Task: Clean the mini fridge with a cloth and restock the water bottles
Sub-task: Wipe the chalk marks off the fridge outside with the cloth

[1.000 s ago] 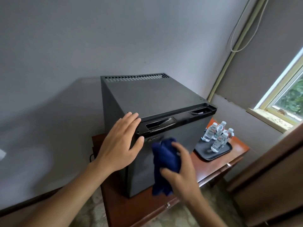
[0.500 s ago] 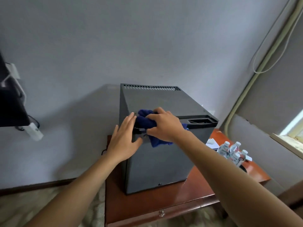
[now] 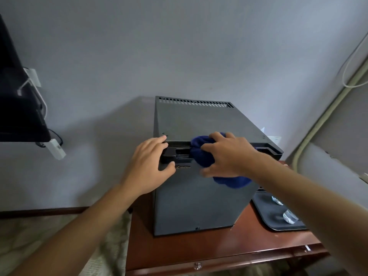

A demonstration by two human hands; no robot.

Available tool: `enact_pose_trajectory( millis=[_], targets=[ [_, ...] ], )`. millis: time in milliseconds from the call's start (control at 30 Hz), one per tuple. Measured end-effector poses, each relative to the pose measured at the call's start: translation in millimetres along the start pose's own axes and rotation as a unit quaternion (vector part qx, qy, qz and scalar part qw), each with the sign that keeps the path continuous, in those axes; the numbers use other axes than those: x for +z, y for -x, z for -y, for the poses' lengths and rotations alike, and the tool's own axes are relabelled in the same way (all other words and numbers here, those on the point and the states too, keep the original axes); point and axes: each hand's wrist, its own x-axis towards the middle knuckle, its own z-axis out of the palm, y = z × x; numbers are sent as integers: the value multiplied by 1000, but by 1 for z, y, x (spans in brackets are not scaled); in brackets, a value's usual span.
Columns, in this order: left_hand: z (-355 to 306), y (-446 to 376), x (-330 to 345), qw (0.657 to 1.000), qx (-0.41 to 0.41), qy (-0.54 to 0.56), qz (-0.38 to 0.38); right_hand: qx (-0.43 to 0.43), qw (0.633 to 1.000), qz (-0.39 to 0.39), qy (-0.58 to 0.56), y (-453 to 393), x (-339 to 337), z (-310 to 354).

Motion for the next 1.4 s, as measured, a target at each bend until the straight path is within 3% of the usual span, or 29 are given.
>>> enact_pose_trajectory(
  millis=[133, 200, 333, 533, 833, 1067, 1200, 1300, 1400],
  targets=[
    [14, -16, 3, 995, 91, -37, 4, -21, 997, -81, 2, -7, 28, 2],
    [17, -20, 14, 994, 104, 19, 16, -44, 993, -107, -30, -11, 40, -2],
    [18, -20, 33, 983, 74, 164, -32, -63, 987, -120, -85, -11, 43, -11],
    [17, -22, 43, 974, 63, 209, -60, -40, 984, -80, -152, -16, 26, 1],
    [9, -24, 41, 967, 34, 243, -66, -110, 981, -3, -159, -33, 8, 28],
    [9, -24, 28, 993, 42, 102, -37, -102, 991, -6, -89, -31, 11, -19],
    [-3, -28, 17, 999, 35, 2, -33, -41, 993, -91, -69, -12, 29, -48],
    [-19, -37, 10, 996, 33, -83, -19, 3, 978, -179, -103, -4, 52, -39],
    [-32, -53, 8, 995, 26, -100, 1, 22, 966, -227, -124, -9, 67, -23]
  ],
)
